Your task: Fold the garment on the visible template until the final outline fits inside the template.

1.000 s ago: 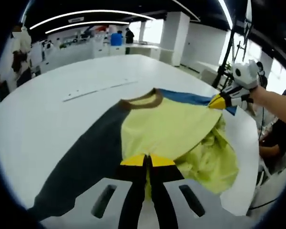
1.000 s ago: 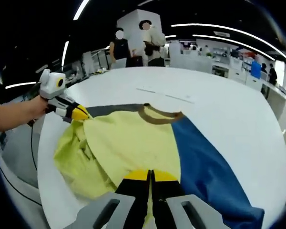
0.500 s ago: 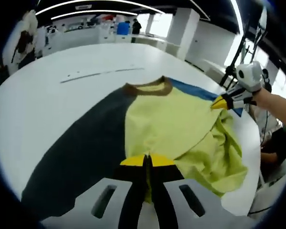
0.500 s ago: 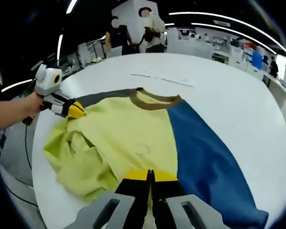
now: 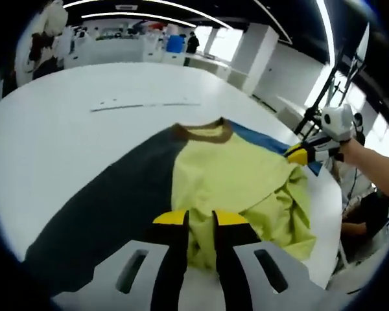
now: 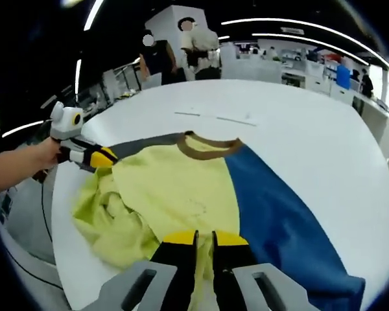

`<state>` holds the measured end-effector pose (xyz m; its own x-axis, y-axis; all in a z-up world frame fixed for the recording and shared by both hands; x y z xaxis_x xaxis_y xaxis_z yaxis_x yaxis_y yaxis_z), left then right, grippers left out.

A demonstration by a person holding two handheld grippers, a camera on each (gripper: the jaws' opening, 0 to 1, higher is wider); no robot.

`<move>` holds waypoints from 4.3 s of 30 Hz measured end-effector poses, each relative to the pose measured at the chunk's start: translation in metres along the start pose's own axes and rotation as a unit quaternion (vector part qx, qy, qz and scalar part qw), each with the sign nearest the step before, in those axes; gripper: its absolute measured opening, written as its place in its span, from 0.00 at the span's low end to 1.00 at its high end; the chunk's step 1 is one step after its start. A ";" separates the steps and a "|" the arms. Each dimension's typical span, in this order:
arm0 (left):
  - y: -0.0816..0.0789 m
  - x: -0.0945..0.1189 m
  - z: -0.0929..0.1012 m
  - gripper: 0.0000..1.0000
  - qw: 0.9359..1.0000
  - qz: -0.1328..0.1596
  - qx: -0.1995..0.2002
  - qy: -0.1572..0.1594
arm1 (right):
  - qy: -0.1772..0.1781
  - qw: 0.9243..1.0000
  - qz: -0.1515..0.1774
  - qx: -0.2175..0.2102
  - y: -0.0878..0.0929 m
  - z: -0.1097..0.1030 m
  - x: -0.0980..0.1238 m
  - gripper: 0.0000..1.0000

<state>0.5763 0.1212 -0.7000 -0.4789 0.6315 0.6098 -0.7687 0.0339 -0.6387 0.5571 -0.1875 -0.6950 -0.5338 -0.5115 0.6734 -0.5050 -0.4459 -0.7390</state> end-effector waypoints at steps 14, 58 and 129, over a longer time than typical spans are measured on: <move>0.003 0.029 0.016 0.14 0.999 0.026 -0.016 0.018 | -0.003 0.999 0.040 0.019 -0.012 -0.018 0.023 0.09; 0.014 0.018 0.030 0.15 0.994 0.016 -0.097 0.040 | -0.037 0.998 0.036 0.045 -0.002 -0.060 0.012 0.08; 0.046 0.072 0.034 0.00 0.994 0.059 -0.077 0.051 | 0.003 0.999 0.039 0.034 0.040 -0.065 0.072 0.00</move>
<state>0.4917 0.1421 -0.6695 -0.5101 0.7129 0.4813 -0.6321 0.0688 -0.7718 0.4548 -0.1947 -0.6751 -0.5736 -0.5427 0.6135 -0.4152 -0.4530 -0.7889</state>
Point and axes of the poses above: the point that each gripper's makers call its tool centre point, and the gripper's own axes: x roughly backward along the fingers, z roughly to its right, y roughly out of its underside, the point moved 6 cm from there along x, roughly backward along the fingers, and after that the axes turned 13 degrees about x, right-handed, at the moved point
